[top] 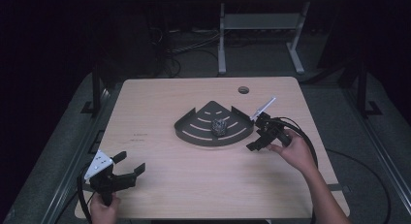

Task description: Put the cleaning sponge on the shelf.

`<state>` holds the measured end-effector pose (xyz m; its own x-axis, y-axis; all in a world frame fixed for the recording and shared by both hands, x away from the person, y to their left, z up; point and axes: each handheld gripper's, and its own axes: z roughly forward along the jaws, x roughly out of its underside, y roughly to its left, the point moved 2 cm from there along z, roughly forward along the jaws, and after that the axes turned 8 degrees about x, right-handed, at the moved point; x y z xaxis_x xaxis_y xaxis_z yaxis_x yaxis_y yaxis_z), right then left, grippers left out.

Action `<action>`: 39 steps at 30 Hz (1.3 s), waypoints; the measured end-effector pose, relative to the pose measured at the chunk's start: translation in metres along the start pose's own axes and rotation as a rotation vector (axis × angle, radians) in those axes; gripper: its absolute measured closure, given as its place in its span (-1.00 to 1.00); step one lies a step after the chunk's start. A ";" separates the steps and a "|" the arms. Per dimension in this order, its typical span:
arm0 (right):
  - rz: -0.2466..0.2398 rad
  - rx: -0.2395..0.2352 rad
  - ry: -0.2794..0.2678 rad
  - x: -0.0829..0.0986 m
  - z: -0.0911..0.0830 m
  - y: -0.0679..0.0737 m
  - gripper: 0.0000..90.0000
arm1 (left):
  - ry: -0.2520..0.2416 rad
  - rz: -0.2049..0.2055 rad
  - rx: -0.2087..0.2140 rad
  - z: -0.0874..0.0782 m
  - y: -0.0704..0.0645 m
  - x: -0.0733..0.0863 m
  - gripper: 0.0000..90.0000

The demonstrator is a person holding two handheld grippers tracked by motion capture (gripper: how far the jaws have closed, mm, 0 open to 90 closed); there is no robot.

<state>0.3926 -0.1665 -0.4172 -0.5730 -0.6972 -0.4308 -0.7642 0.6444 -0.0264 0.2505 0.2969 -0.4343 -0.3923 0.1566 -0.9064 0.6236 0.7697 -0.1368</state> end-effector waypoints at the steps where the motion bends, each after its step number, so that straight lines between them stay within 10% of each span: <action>1: 0.001 0.002 -0.002 0.002 0.000 0.000 -0.55 | 0.000 0.000 -0.001 0.000 0.000 0.000 -0.70; 39: 0.046 -0.005 -0.029 0.055 -0.001 0.008 -0.54 | 0.007 0.007 0.007 0.003 -0.002 0.000 -0.70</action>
<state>0.3543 -0.1998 -0.4401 -0.5986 -0.6579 -0.4570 -0.7389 0.6738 -0.0019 0.2512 0.2935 -0.4355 -0.3924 0.1665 -0.9046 0.6314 0.7639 -0.1333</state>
